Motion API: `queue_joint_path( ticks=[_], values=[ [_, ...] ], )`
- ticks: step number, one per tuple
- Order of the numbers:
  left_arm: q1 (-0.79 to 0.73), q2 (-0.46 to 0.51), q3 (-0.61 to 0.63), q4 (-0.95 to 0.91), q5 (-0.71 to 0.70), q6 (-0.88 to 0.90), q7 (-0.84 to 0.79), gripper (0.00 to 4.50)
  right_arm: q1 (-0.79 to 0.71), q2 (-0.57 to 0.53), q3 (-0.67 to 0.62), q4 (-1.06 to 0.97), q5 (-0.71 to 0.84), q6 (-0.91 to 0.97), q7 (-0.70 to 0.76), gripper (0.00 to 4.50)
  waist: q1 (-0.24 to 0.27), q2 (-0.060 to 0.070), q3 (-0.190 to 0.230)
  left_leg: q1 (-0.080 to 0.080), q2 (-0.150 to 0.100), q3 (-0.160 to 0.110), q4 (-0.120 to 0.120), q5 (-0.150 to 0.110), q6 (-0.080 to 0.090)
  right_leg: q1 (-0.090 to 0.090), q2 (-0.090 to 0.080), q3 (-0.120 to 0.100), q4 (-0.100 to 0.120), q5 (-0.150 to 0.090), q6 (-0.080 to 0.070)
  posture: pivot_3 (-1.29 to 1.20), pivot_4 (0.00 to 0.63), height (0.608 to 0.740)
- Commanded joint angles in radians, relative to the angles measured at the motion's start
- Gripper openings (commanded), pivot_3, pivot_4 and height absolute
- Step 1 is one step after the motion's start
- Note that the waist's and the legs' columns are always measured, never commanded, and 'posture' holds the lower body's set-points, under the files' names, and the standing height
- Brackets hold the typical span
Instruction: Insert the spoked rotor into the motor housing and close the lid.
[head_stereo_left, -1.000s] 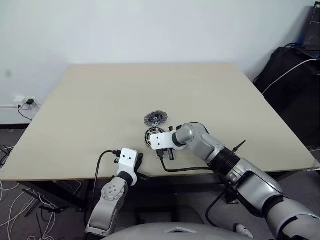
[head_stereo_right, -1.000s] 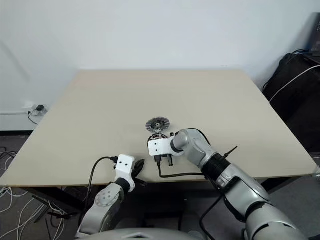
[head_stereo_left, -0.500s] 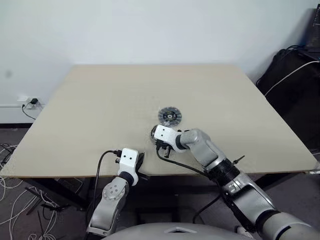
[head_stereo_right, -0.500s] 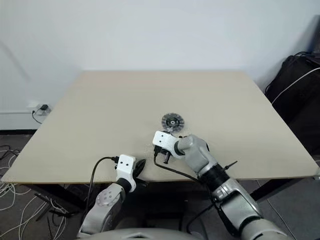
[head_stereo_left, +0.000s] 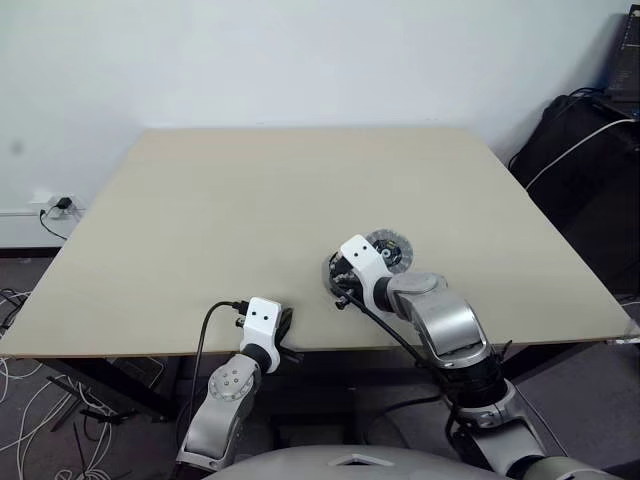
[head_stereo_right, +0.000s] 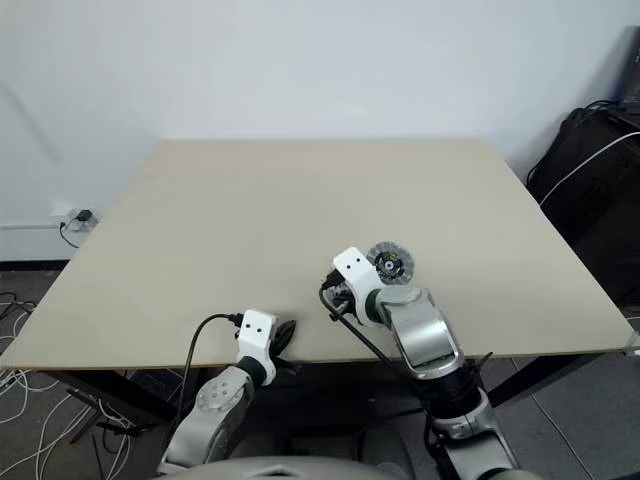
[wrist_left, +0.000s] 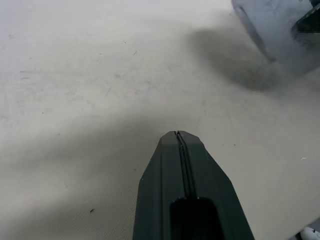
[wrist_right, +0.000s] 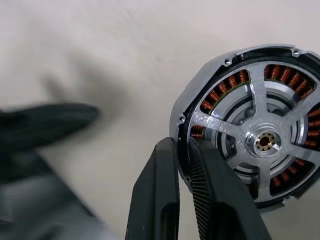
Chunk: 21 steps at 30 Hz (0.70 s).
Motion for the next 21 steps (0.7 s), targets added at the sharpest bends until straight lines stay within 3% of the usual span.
queue_joint_path(
  ticks=[1,7,19,21],
  values=[
    [-0.011,-0.01,-0.008,-0.002,-0.007,-0.023,-0.002,0.0,-0.056,0.028,-0.057,-0.051,0.048,0.075,-0.055,0.09,0.002,0.0,0.0,0.0,0.0,0.0,0.0,0.0,0.0,0.0,0.0,0.0,0.0,0.0,0.0,0.0,0.0,0.74],
    [-0.002,-0.009,0.0,-0.013,-0.007,-0.022,0.002,0.0,-0.087,0.073,-0.09,0.059,0.096,0.075,-0.152,0.09,-0.002,0.0,0.0,-0.002,-0.001,0.0,0.0,0.0,0.0,-0.002,-0.001,0.0,0.0,0.0,0.0,0.0,0.0,0.74],
    [-0.002,-0.006,0.004,-0.019,-0.006,-0.017,0.008,0.0,-0.218,0.251,-0.285,0.424,0.17,-0.04,-0.345,0.09,-0.016,0.0,0.0,-0.002,-0.001,0.0,0.0,0.0,0.0,-0.001,0.0,0.0,0.0,0.0,0.0,0.0,0.0,0.74],
    [-0.001,-0.006,0.004,-0.02,-0.007,-0.017,0.008,0.0,-0.226,0.264,-0.287,0.452,0.18,-0.061,-0.362,0.81,-0.02,0.0,0.0,-0.001,0.0,0.0,0.0,0.0,0.0,-0.001,0.0,0.0,0.0,0.0,0.0,0.0,0.0,0.74]
  ],
)
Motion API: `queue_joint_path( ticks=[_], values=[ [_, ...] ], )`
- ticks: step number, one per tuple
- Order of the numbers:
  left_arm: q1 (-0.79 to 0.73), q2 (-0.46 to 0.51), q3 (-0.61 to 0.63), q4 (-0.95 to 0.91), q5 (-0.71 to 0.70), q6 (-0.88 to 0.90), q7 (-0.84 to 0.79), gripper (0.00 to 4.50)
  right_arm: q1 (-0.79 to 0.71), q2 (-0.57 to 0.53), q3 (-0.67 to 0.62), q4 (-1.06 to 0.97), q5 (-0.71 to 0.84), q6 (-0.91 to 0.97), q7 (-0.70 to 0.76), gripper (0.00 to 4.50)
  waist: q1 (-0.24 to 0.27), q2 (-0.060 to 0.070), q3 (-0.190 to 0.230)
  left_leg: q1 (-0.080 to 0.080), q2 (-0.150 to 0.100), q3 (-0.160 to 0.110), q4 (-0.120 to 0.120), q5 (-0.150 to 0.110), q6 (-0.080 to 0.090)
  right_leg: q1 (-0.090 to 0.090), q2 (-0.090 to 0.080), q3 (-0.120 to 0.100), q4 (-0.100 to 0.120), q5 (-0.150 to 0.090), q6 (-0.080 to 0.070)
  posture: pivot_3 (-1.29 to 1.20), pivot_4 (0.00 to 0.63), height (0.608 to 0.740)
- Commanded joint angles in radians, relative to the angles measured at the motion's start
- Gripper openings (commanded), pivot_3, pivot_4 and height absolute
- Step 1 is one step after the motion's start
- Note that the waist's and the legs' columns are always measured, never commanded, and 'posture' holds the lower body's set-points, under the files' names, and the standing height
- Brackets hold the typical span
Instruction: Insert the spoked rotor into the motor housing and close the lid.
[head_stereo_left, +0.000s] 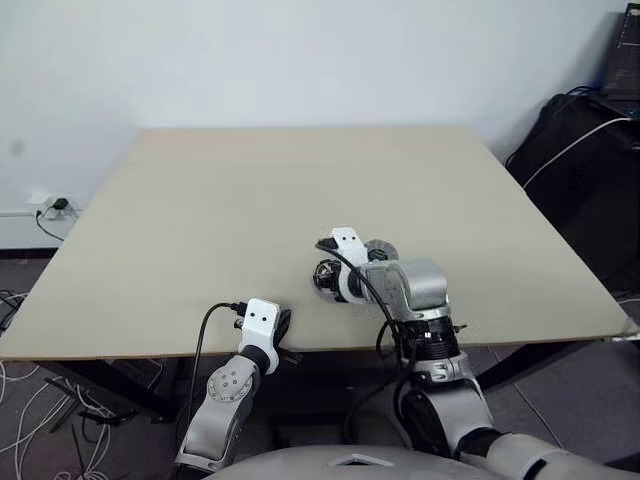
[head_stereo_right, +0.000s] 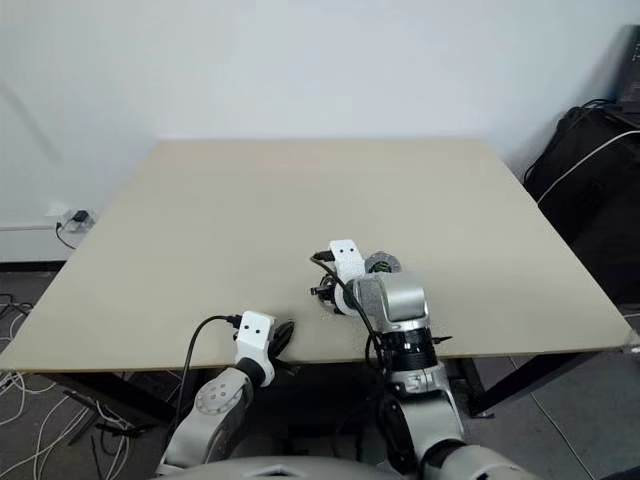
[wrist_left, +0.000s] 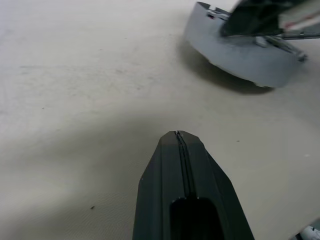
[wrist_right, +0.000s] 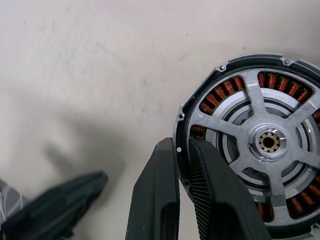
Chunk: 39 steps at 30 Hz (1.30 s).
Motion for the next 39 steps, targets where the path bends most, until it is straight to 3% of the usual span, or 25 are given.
queue_joint_path(
  ticks=[1,4,14,19,24,31,34,39],
  values=[
    [-0.009,-0.006,-0.003,-0.02,-0.007,-0.015,0.0,0.0,-0.031,0.019,-0.012,0.038,0.029,-0.06,-0.031,1.02,-0.002,0.0,0.0,0.0,0.0,0.0,0.0,0.0,0.0,0.0,0.0,0.0,0.0,0.0,0.0,0.0,0.0,0.74],
    [-0.006,-0.005,-0.003,-0.024,-0.007,-0.014,0.0,0.0,-0.03,0.04,-0.001,0.036,0.053,-0.08,-0.036,1.93,-0.003,0.0,0.0,0.0,0.0,0.0,0.0,0.0,0.0,-0.001,0.0,0.0,0.0,0.0,0.0,0.0,0.0,0.74],
    [0.005,-0.001,-0.011,-0.037,-0.005,-0.006,-0.003,0.0,0.012,0.122,-0.074,-0.161,0.344,-0.043,0.061,1.93,-0.001,0.0,0.0,-0.006,0.0,-0.001,-0.002,0.0,0.0,-0.006,0.0,0.0,0.0,0.002,0.0,0.0,0.0,0.74],
    [0.006,0.004,-0.013,-0.043,-0.005,-0.005,-0.01,0.0,0.068,0.077,-0.035,-0.264,0.445,-0.085,0.094,1.93,-0.001,0.0,0.0,-0.006,0.0,-0.001,-0.002,0.0,0.0,-0.007,0.0,0.0,0.0,0.0,0.001,0.0,0.0,0.74],
    [0.002,0.011,-0.011,-0.047,-0.003,0.0,-0.017,0.0,0.179,-0.05,0.129,-0.413,0.405,-0.322,0.16,1.93,-0.001,0.0,0.0,-0.007,0.0,-0.001,-0.002,0.0,0.0,-0.007,0.0,0.0,0.0,-0.001,0.001,0.0,0.0,0.74],
    [-0.003,0.02,-0.008,-0.04,0.004,-0.009,-0.017,0.0,0.359,-0.199,0.292,-0.475,0.136,-0.919,0.141,1.93,-0.001,-0.001,0.0,-0.006,-0.001,0.0,-0.002,0.0,0.0,-0.007,0.0,0.0,0.0,-0.002,0.003,0.0,0.0,0.74],
    [-0.006,0.023,-0.01,-0.035,0.01,-0.021,-0.012,0.0,0.432,-0.227,0.292,-0.433,0.077,-1.129,0.122,1.93,0.0,-0.002,0.0,-0.006,-0.001,0.0,-0.002,0.0,0.0,-0.006,0.0,0.001,-0.001,-0.002,0.002,0.0,0.0,0.74],
    [-0.004,0.029,-0.009,-0.033,0.019,-0.032,-0.01,0.0,0.541,-0.247,0.254,-0.42,0.065,-1.214,0.089,1.93,0.003,-0.003,0.001,-0.004,0.0,0.001,-0.002,0.0,0.0,-0.005,0.0,0.001,0.0,-0.002,0.002,0.0,0.0,0.74]
  ],
)
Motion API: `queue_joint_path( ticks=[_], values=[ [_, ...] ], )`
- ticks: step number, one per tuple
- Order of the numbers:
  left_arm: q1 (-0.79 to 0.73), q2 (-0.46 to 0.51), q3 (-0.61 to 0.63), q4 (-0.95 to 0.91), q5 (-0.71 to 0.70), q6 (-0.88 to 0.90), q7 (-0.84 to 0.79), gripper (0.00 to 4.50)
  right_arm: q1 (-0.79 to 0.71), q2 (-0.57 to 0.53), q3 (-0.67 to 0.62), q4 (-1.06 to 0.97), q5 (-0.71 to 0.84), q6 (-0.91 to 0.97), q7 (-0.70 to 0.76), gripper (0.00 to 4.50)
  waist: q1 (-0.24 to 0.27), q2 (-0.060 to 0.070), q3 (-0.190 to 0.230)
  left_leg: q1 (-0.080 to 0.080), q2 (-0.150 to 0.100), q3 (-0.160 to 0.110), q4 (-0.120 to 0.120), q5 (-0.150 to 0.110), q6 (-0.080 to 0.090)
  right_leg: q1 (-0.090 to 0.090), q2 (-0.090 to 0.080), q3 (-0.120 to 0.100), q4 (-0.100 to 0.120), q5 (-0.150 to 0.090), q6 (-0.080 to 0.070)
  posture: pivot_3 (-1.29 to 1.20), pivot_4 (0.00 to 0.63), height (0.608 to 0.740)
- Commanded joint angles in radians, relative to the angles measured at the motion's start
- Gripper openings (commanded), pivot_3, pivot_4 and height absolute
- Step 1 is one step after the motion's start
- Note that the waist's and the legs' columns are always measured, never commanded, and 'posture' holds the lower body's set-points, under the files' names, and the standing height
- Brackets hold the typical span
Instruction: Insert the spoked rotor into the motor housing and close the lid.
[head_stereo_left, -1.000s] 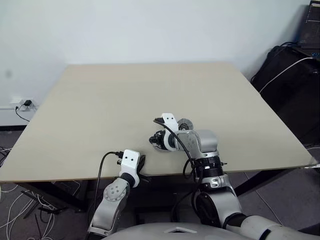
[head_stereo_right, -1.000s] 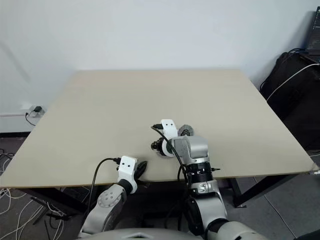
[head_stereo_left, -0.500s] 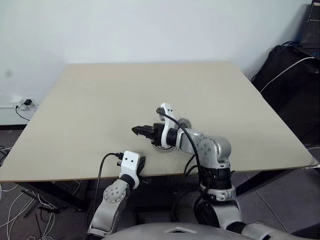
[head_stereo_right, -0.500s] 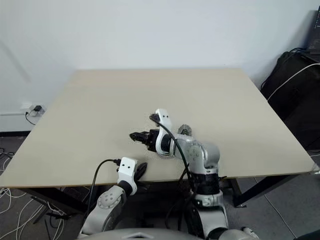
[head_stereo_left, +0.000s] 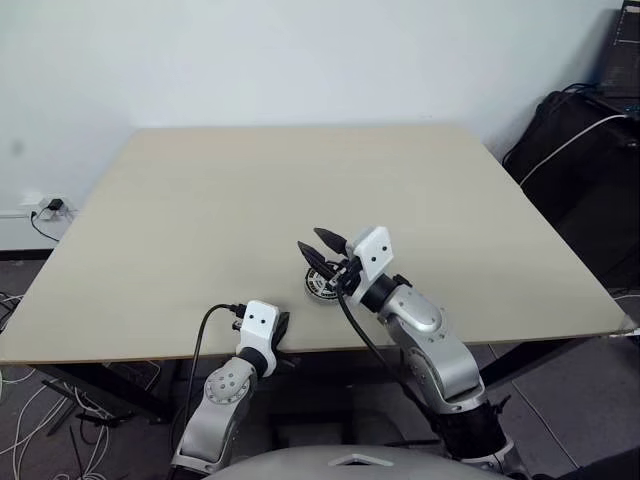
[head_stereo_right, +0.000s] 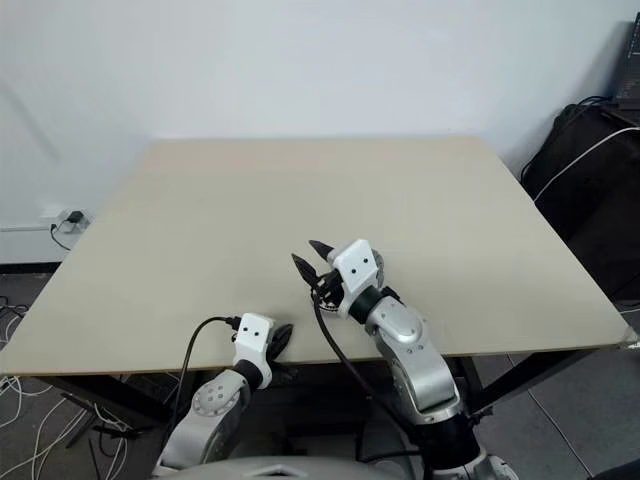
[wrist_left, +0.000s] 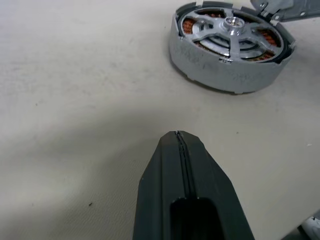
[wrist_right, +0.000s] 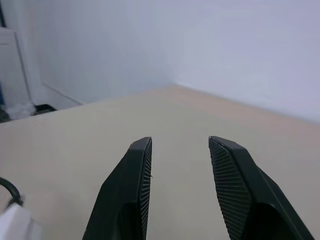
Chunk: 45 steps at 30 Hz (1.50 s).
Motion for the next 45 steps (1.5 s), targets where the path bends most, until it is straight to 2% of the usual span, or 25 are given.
queue_joint_path(
  ticks=[1,5,10,13,19,29,32,39,43,45],
  values=[
    [-0.009,0.005,-0.004,-0.03,0.007,-0.03,0.003,0.0,0.049,-0.008,-0.046,-0.028,-0.003,-0.054,-0.036,1.93,0.004,-0.001,0.0,0.0,0.0,0.0,0.0,0.0,0.0,0.0,0.0,0.0,0.0,0.0,0.0,0.0,0.0,0.74],
    [-0.006,0.011,-0.003,-0.03,0.009,-0.032,0.001,0.0,0.13,-0.064,-0.075,-0.055,-0.02,0.031,-0.063,1.93,0.013,-0.001,0.0,0.0,0.0,0.001,0.0,0.0,0.0,0.0,-0.001,0.0,0.0,0.0,-0.001,0.0,0.0,0.74],
    [-0.006,0.015,-0.003,-0.03,0.006,-0.031,-0.004,0.0,0.252,-0.168,-0.1,-0.029,-0.033,-0.01,-0.02,1.93,0.021,-0.001,0.0,0.0,0.0,0.001,0.0,0.0,0.0,0.0,-0.001,0.0,0.0,-0.001,-0.002,0.0,0.0,0.74],
    [-0.006,0.016,-0.005,-0.03,0.004,-0.029,-0.007,0.0,0.291,-0.165,-0.13,-0.005,0.001,0.004,-0.028,2.5,0.021,-0.001,0.0,0.0,0.0,0.001,0.0,0.0,0.0,-0.001,-0.001,0.0,0.0,-0.001,-0.002,0.0,0.0,0.74],
    [-0.007,0.017,-0.008,-0.031,0.003,-0.024,-0.012,0.0,0.309,-0.144,-0.161,0.043,0.019,0.012,-0.034,4.47,0.022,-0.003,0.001,0.005,0.001,0.001,0.0,-0.001,0.0,-0.001,-0.001,0.0,0.0,-0.001,-0.002,0.0,0.0,0.74],
    [-0.007,0.012,-0.004,-0.034,0.002,-0.018,-0.005,0.0,0.194,-0.103,-0.207,0.123,-0.008,0.107,-0.141,4.47,0.023,-0.002,0.001,0.003,0.0,0.001,0.0,-0.001,0.0,-0.001,-0.002,0.0,0.0,-0.001,-0.002,0.0,0.0,0.74],
    [-0.006,0.01,-0.001,-0.036,0.001,-0.017,-0.001,0.0,0.16,-0.092,-0.234,0.13,-0.029,0.179,-0.212,3.9,0.023,-0.002,0.001,0.003,0.0,0.001,0.0,-0.001,0.001,0.0,-0.002,0.0,0.0,-0.001,-0.002,0.0,0.0,0.74],
    [-0.006,0.006,0.002,-0.036,0.0,-0.018,0.004,0.0,0.124,-0.114,-0.232,0.13,-0.087,0.273,-0.26,1.6,0.023,-0.002,0.0,0.001,0.0,0.001,0.0,-0.001,0.001,0.0,-0.002,0.0,0.0,-0.001,-0.002,0.0,0.0,0.74],
    [-0.006,0.005,0.001,-0.035,0.0,-0.018,0.004,0.0,0.093,-0.078,-0.269,0.14,-0.103,0.26,-0.334,0.19,0.022,-0.002,0.0,0.002,0.0,0.001,0.0,0.0,0.001,0.0,-0.002,0.0,0.001,-0.001,-0.002,0.0,0.0,0.74],
    [-0.009,0.005,-0.001,-0.033,0.0,-0.017,0.002,0.0,0.066,-0.055,-0.276,0.159,-0.111,0.236,-0.368,0.03,0.021,-0.002,0.0,0.002,0.0,0.001,0.0,0.0,0.001,0.0,-0.001,0.0,0.001,-0.001,-0.002,0.0,0.0,0.74]
  ],
)
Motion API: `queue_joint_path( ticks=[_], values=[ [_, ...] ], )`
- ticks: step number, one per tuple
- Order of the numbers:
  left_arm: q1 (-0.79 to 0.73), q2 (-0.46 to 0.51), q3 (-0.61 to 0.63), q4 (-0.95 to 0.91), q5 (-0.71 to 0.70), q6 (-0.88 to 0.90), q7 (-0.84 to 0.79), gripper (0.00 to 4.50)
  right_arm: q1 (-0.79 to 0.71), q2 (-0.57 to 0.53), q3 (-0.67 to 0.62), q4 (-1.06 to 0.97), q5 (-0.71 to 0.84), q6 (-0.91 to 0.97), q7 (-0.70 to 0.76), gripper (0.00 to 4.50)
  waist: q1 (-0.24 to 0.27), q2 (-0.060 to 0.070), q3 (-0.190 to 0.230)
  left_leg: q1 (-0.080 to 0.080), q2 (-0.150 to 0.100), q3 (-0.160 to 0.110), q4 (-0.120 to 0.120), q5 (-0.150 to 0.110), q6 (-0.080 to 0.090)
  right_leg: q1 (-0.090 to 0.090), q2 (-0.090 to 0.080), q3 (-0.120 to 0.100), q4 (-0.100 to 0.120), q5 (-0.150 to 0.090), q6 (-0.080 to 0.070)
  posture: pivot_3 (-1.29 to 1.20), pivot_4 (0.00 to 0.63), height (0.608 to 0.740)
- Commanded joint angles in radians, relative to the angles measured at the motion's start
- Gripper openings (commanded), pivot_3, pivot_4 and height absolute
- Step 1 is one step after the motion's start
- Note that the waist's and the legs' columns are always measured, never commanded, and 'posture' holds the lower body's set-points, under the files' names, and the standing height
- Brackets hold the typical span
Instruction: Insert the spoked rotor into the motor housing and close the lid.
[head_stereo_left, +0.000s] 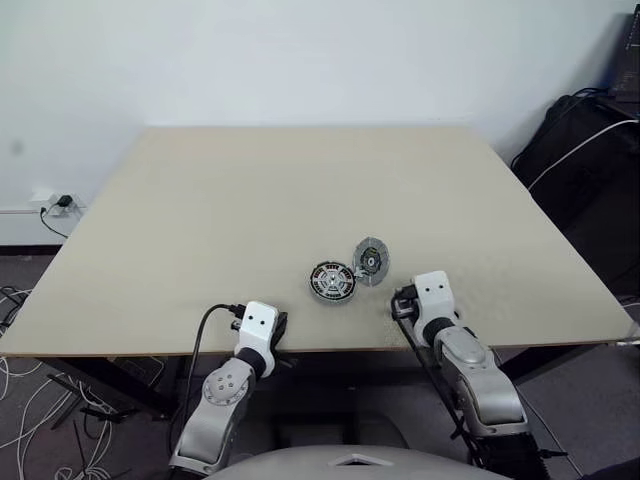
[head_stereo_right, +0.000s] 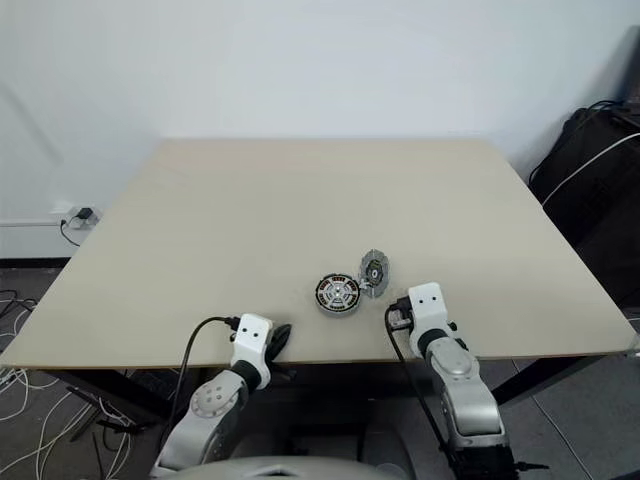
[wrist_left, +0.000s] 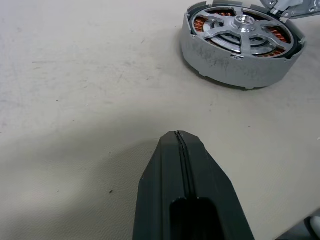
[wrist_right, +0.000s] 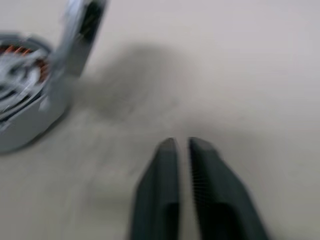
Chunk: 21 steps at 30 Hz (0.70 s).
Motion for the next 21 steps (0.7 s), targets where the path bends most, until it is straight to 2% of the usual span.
queue_joint_path(
  ticks=[1,5,10,16,21],
  values=[
    [-0.015,-0.007,-0.005,-0.032,-0.004,-0.005,0.002,0.0,-0.062,0.027,-0.026,0.01,-0.024,-0.046,-0.061,0.03,-0.001,0.0,0.0,0.0,0.0,0.0,0.0,0.0,0.0,0.0,0.0,0.0,0.0,0.0,0.0,0.0,0.0,0.74],
    [-0.018,-0.007,-0.006,-0.03,-0.003,-0.004,0.0,0.0,-0.114,0.06,-0.009,0.056,-0.058,-0.084,-0.104,0.03,-0.002,0.0,0.0,0.0,0.0,0.0,0.0,0.0,0.0,0.0,0.0,0.0,0.0,0.0,0.0,0.0,0.0,0.74],
    [-0.018,-0.007,-0.006,-0.031,-0.001,-0.001,0.003,0.0,-0.18,0.088,0.013,0.123,-0.058,-0.102,-0.087,0.03,-0.004,0.001,0.0,0.0,0.0,0.0,0.0,0.0,0.0,0.0,0.0,0.001,0.0,0.0,0.0,0.0,0.0,0.74],
    [-0.009,-0.006,-0.001,-0.038,-0.001,-0.001,0.011,0.0,-0.193,0.071,0.061,0.089,0.099,-0.081,0.185,0.03,-0.01,0.001,-0.001,0.0,0.0,0.0,0.0,0.0,0.0,0.001,0.001,0.001,0.0,0.0,0.0,0.0,0.0,0.74],
    [-0.003,-0.006,-0.004,-0.039,-0.001,-0.001,0.013,0.0,-0.178,0.056,0.098,0.022,0.169,-0.037,0.291,0.03,-0.011,0.001,-0.001,0.001,0.0,0.0,0.0,0.0,0.0,0.001,0.001,0.001,0.0,0.0,0.0,0.0,0.0,0.74]
  ],
)
